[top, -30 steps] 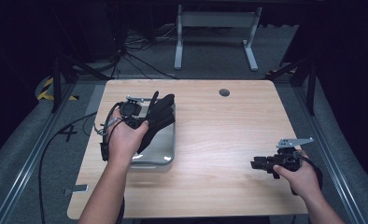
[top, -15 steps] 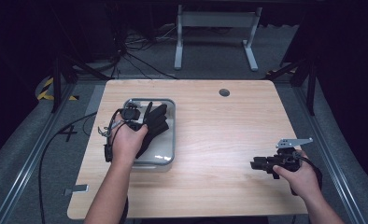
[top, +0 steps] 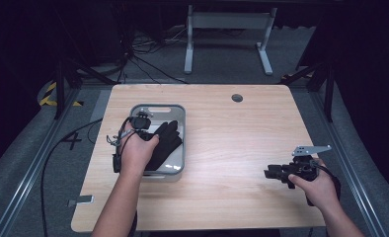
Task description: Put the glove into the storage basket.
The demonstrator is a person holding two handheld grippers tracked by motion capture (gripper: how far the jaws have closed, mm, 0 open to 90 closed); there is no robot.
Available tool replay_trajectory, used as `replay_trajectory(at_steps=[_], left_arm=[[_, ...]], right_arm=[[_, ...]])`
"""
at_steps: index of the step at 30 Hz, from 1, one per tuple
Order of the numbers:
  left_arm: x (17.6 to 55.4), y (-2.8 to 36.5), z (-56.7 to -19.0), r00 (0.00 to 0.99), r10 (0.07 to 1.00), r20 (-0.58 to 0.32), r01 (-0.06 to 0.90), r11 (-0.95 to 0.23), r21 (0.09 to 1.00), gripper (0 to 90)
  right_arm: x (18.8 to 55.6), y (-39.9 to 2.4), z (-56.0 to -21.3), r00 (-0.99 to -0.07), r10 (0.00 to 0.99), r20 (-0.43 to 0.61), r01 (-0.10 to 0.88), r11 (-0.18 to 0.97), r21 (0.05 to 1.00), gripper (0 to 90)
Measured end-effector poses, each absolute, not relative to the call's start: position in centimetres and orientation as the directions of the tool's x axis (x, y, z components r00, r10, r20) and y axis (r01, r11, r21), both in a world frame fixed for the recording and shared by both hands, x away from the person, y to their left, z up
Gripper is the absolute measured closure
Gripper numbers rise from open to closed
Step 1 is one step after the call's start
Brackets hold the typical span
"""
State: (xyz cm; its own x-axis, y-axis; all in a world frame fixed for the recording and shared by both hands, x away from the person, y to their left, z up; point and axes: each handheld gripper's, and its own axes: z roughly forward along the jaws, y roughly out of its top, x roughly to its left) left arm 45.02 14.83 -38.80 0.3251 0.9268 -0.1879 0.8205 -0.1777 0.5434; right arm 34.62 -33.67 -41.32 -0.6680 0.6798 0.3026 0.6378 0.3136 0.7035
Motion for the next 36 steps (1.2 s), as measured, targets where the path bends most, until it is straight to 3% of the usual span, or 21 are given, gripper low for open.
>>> replay_trajectory(at_steps=[7,20,23,36], left_arm=[[42.8,15.1,-36.7,0.400,0.900,-0.176,0.751,-0.212,0.625,40.1],[37.5,13.7,-34.2,0.571,0.805,-0.163,0.648,-0.320,0.691,39.9],[36.1,14.2,-34.3,0.595,0.779,-0.198,0.628,-0.298,0.719,40.5],[32.4,13.9,-32.9,0.723,0.669,-0.176,0.558,-0.414,0.719,38.8]], right_arm=[[35.1,-33.5,-41.3,-0.674,0.676,0.297,0.630,0.317,0.708,61.8],[35.1,-33.7,-41.4,-0.675,0.685,0.275,0.621,0.327,0.712,61.8],[35.0,-33.9,-41.3,-0.676,0.684,0.275,0.618,0.323,0.717,61.8],[35.1,-33.7,-41.6,-0.683,0.679,0.271,0.617,0.337,0.712,61.9]])
